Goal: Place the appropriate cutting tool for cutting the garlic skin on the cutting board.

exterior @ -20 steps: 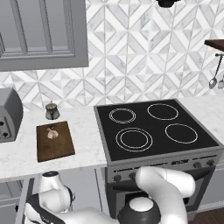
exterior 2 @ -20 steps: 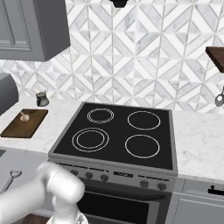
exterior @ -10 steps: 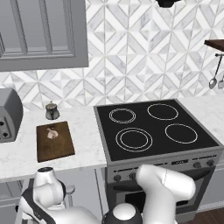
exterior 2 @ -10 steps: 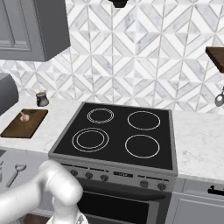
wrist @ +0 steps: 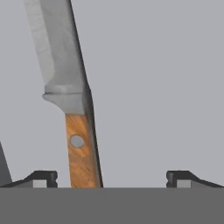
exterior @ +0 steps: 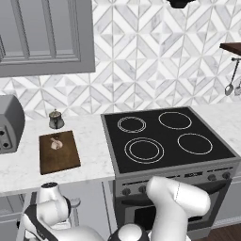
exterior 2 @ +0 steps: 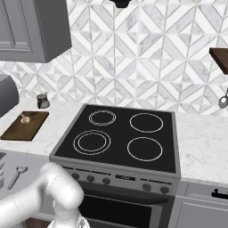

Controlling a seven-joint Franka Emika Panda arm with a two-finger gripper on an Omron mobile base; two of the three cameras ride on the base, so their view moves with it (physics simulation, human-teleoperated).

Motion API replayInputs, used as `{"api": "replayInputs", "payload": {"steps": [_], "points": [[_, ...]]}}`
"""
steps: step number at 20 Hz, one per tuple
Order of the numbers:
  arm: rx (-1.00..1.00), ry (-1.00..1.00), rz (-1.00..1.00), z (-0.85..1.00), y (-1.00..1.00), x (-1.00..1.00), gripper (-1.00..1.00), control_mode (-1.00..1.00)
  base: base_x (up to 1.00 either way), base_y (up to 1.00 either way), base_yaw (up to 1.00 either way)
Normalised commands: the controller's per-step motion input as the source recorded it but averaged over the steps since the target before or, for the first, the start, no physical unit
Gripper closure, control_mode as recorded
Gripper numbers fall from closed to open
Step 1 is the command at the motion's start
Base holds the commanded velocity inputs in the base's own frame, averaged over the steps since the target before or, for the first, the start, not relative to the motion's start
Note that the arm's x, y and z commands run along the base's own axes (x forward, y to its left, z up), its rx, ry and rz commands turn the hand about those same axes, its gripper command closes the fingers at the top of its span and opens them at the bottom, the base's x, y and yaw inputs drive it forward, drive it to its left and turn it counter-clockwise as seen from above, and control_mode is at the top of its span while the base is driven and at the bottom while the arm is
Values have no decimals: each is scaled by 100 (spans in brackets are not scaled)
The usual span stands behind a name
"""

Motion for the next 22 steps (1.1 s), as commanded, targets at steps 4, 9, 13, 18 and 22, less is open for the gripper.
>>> {"api": "replayInputs", "payload": {"steps": [4, 9, 13, 18, 22], "points": [[-6, 7, 0, -84, 17, -22, 100, -100, 0, 0, 0], [-9, 7, 0, -77, 32, -16, 100, -100, 0, 0, 0], [-2, 2, 0, -46, 16, -30, 100, -100, 0, 0, 0], [0, -1, -1, -6, 0, -48, 100, -100, 0, 0, 0], [0, -1, -8, 16, 0, -20, 100, -100, 0, 0, 0]]}}
